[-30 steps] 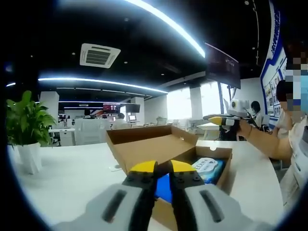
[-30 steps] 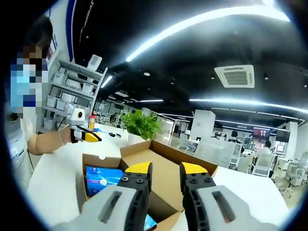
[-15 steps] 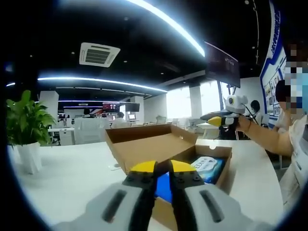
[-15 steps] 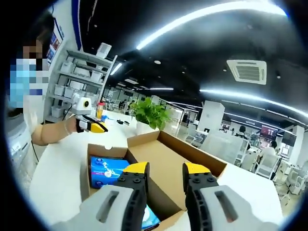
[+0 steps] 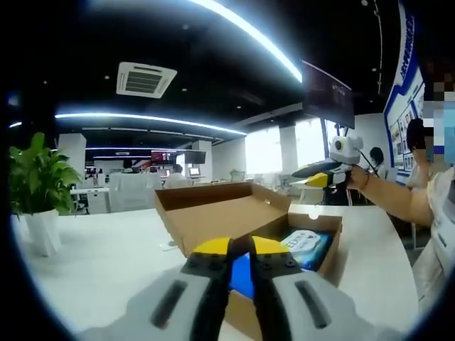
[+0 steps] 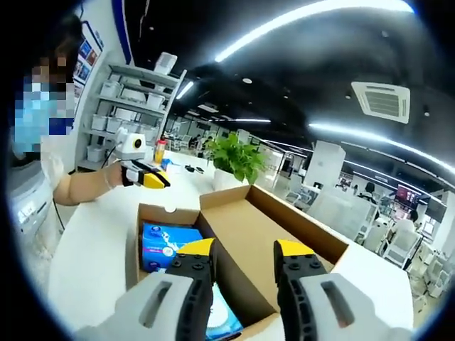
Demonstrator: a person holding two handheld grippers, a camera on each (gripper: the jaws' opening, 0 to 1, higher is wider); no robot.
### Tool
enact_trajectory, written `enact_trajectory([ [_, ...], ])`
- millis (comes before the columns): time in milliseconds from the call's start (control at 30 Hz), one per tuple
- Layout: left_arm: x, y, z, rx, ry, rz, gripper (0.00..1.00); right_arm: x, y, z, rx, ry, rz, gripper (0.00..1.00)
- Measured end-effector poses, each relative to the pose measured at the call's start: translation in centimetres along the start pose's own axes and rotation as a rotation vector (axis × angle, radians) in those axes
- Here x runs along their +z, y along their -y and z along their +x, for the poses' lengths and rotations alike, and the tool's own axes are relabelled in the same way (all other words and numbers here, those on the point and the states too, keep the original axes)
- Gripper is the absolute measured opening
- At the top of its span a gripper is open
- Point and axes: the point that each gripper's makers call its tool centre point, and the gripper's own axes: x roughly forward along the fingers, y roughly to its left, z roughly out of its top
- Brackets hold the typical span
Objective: Operate the shoe box by opening the lid, removing the specified soft item, and placing it in the target area until the item is outside and the box remains undamaged.
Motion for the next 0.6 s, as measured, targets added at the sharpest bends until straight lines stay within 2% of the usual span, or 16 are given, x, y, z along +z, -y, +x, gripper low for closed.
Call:
enact_trajectory([
  [600, 0.0, 0.1, 0.0, -0.006, -0.005, 0.004, 0.09, -1.1, -0.3, 1.3, 0.046, -0.079, -0.036, 0.34],
])
